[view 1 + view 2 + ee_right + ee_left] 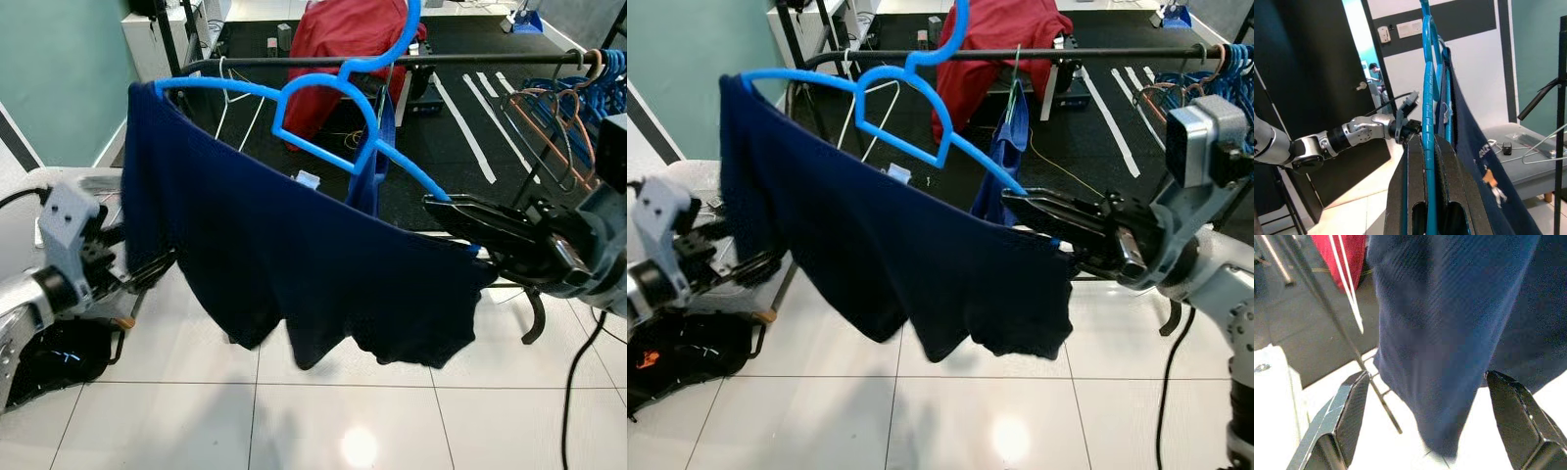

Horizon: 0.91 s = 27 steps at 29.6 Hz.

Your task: Hang hanger

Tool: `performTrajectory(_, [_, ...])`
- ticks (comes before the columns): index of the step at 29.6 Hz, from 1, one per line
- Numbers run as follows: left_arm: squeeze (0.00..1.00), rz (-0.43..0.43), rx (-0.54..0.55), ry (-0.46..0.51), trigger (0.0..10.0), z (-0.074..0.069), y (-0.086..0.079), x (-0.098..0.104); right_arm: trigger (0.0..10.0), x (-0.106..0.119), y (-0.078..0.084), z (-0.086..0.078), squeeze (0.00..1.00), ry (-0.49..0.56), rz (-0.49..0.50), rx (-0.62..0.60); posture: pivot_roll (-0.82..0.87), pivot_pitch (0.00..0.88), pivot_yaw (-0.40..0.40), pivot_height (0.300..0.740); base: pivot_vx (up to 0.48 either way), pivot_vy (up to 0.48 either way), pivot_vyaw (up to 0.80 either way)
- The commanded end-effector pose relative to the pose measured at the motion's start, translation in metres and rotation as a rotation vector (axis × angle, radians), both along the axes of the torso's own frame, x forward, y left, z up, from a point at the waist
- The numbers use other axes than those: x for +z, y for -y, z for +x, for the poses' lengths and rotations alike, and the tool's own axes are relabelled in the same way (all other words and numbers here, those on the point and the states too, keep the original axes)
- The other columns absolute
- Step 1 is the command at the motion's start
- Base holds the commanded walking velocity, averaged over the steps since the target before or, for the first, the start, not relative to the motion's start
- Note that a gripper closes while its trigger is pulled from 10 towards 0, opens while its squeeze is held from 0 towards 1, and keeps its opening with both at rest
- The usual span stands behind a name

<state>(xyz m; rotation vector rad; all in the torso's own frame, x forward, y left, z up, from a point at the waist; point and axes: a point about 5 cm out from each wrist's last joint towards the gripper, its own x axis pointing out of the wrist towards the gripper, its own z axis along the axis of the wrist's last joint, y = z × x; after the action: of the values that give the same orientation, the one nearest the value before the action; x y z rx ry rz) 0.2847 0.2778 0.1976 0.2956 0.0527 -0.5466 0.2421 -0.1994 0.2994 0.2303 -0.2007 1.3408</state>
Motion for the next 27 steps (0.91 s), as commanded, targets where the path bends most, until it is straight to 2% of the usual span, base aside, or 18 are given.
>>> performTrajectory(1, [1.00,0.102,0.009,-0.050,10.0,-0.004,-0.008,-0.008,0.0,0.009,0.001,-0.005,0.00,0.037,0.016,0.031,-0.13,0.118,0.041,0.740,0.000,0.000,0.00])
performTrajectory(3, [1.00,0.102,0.009,-0.050,10.0,-0.004,-0.008,-0.008,0.0,0.009,0.001,-0.005,0.00,0.037,0.016,0.031,-0.13,0.118,0.041,0.740,0.000,0.000,0.00])
performTrajectory(4, [1.00,0.146,0.013,-0.072,10.0,-0.006,-0.012,-0.010,0.0,0.009,0.002,-0.005,0.00,0.037,0.012,0.028,-0.13,0.118,0.040,0.740,0.000,0.000,0.00])
performTrajectory(5, [1.00,0.146,0.013,-0.072,10.0,-0.006,-0.012,-0.010,0.0,0.009,0.002,-0.005,0.00,0.037,0.012,0.028,-0.13,0.118,0.040,0.740,0.000,0.000,0.00])
performTrajectory(6, [1.00,0.221,0.030,-0.109,10.0,-0.008,-0.020,-0.014,0.0,0.009,0.003,-0.005,0.00,0.036,0.009,0.027,-0.13,0.119,0.040,0.740,0.000,0.000,0.00])
performTrajectory(7, [1.00,0.335,0.067,-0.166,10.0,-0.011,-0.032,-0.020,0.0,0.010,0.004,-0.005,0.00,0.035,0.007,0.025,-0.13,0.119,0.040,0.740,0.000,0.000,0.00])
performTrajectory(8, [1.00,0.335,0.067,-0.166,10.0,-0.011,-0.032,-0.020,0.0,0.010,0.004,-0.005,0.00,0.035,0.007,0.025,-0.13,0.119,0.040,0.740,0.000,0.000,0.00])
performTrajectory(9, [1.00,0.428,0.102,-0.204,10.0,-0.014,-0.043,-0.024,0.0,0.010,0.005,-0.005,0.00,0.035,0.006,0.024,-0.13,0.119,0.040,0.740,0.000,0.000,0.00])
performTrajectory(10, [1.00,0.428,0.102,-0.204,10.0,-0.014,-0.043,-0.024,0.0,0.010,0.005,-0.005,0.00,0.035,0.006,0.024,-0.13,0.119,0.040,0.740,0.000,0.000,0.00])
performTrajectory(11, [1.00,0.454,0.144,-0.194,10.0,-0.014,-0.051,-0.021,0.0,0.010,0.006,-0.006,0.00,0.034,0.005,0.025,-0.13,0.121,0.042,0.740,0.000,0.000,0.00])
performTrajectory(13, [1.00,0.284,0.176,-0.067,10.0,-0.009,-0.051,0.000,0.0,0.010,0.007,-0.007,0.00,0.029,0.001,0.029,-0.13,0.122,0.042,0.740,0.000,0.000,0.00])
performTrajectory(15, [1.00,0.284,0.176,-0.067,10.0,-0.009,-0.051,0.000,0.0,0.010,0.007,-0.007,0.00,0.029,0.001,0.029,-0.13,0.122,0.042,0.740,0.000,0.000,0.00])
performTrajectory(16, [1.00,0.132,0.153,0.031,10.0,-0.008,-0.046,0.018,0.0,0.009,0.007,-0.008,0.00,0.024,-0.003,0.035,-0.12,0.122,0.041,0.740,0.000,0.000,0.00])
performTrajectory(17, [1.00,0.132,0.153,0.031,10.0,-0.008,-0.046,0.018,0.0,0.009,0.007,-0.008,0.00,0.024,-0.003,0.035,-0.12,0.122,0.041,0.740,0.000,0.000,0.00])
performTrajectory(18, [1.00,-0.069,0.075,0.146,10.0,-0.010,-0.037,0.041,0.0,0.009,0.008,-0.009,0.00,0.016,-0.008,0.048,-0.12,0.124,0.042,0.740,0.000,0.000,0.00])
performTrajectory(19, [1.00,-0.231,-0.029,0.242,10.0,-0.017,-0.029,0.060,0.0,0.008,0.009,-0.011,0.00,0.006,-0.015,0.061,-0.12,0.122,0.042,0.740,0.000,0.000,0.00])
performTrajectory(21, [1.00,-0.407,-0.172,0.352,10.0,-0.026,-0.021,0.080,0.0,0.008,0.010,-0.014,0.00,-0.010,-0.026,0.087,-0.13,0.120,0.043,0.740,0.000,0.000,0.00])
performTrajectory(27, [0.96,-0.494,-0.300,0.424,10.0,-0.035,-0.014,0.096,0.0,0.005,0.009,-0.017,0.00,-0.030,-0.050,0.116,-0.13,0.117,0.043,0.740,0.000,0.000,0.00])
